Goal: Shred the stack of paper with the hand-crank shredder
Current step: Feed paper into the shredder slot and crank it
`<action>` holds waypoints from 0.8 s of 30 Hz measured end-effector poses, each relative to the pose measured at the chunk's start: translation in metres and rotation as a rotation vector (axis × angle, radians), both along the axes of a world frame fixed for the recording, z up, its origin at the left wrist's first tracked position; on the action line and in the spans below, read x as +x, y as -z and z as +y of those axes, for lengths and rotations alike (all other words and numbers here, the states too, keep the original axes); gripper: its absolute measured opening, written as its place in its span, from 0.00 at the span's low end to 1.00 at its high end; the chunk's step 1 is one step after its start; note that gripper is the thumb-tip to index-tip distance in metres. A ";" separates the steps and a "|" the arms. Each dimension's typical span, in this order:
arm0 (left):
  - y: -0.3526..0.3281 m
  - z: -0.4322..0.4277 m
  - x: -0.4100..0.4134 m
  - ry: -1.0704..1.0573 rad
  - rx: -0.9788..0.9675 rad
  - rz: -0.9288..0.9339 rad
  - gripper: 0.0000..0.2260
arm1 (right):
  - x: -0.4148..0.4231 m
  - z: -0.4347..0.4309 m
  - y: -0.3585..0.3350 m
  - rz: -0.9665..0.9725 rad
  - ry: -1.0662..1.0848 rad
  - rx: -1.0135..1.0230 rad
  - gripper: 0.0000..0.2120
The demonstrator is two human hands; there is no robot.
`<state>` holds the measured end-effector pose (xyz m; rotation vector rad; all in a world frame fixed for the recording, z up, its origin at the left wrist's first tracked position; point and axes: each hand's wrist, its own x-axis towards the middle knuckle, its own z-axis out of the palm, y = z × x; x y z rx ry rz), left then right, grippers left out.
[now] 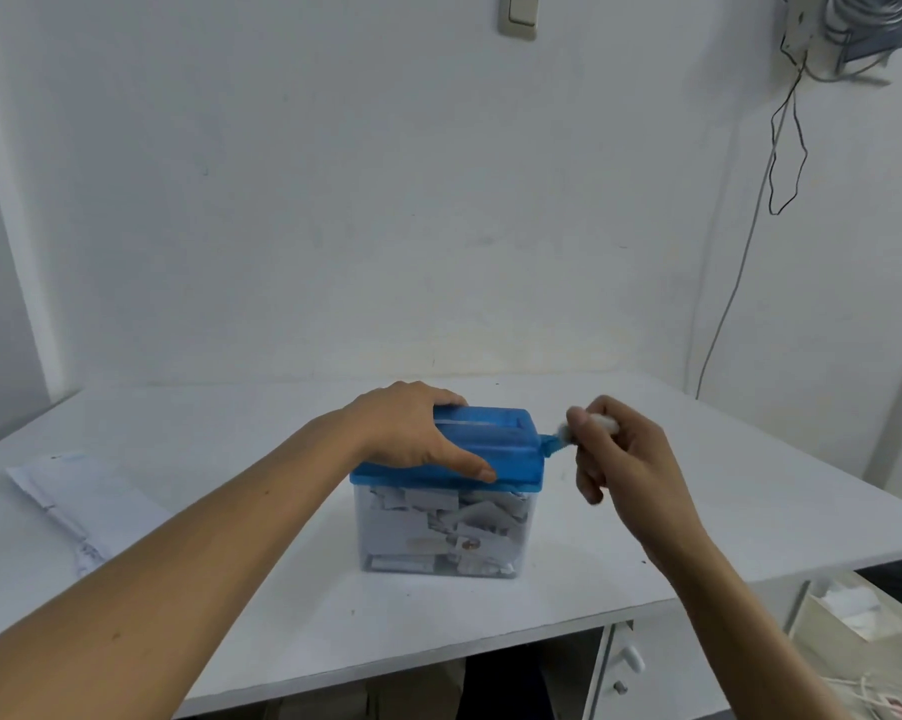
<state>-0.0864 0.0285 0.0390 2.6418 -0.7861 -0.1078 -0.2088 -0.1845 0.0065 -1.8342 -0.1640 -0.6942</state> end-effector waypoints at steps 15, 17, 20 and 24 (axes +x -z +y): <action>0.004 0.001 -0.002 -0.005 0.043 -0.073 0.49 | 0.097 -0.006 0.001 0.181 0.177 0.115 0.14; 0.004 0.001 -0.003 -0.022 0.049 -0.082 0.52 | 0.099 -0.008 0.030 0.381 0.119 0.033 0.11; 0.003 -0.001 -0.005 -0.051 0.066 -0.096 0.52 | 0.088 -0.014 0.064 0.629 0.011 0.012 0.07; 0.001 0.000 -0.007 -0.070 0.068 -0.092 0.47 | 0.090 -0.021 0.052 0.684 0.001 -0.120 0.07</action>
